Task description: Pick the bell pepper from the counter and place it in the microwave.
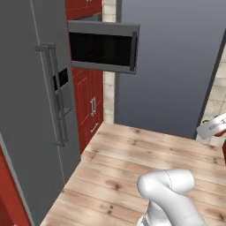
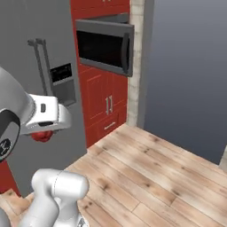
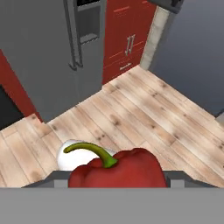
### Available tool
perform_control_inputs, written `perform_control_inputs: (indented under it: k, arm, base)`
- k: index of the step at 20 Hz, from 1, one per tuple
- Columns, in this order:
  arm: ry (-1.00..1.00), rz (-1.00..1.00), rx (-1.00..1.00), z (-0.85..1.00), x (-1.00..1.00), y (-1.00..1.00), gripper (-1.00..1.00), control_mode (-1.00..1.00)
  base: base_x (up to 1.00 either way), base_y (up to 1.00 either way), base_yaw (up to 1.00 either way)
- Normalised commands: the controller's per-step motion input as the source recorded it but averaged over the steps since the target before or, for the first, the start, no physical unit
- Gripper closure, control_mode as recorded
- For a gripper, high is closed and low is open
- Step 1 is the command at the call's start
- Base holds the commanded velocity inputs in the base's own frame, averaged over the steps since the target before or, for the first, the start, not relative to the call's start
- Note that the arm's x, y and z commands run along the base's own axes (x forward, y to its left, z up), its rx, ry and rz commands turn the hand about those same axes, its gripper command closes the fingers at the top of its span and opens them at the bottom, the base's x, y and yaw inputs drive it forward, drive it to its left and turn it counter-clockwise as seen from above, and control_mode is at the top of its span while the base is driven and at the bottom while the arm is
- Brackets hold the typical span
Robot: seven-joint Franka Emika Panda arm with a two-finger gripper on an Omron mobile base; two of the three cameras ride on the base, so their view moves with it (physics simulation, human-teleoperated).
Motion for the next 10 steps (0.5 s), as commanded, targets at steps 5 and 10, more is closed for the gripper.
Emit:
perform_control_inputs:
  k: [5, 10]
  arm:
    - [0.0, 0.0, 0.0, 0.0, 0.0, 0.0, 1.0, 1.0]
    - [0.0, 0.0, 0.0, 0.0, 0.0, 0.0, 1.0, 1.0]
  base:
    - [0.84, -0.87, -0.4]
    - [1.0, -0.48, -0.11]
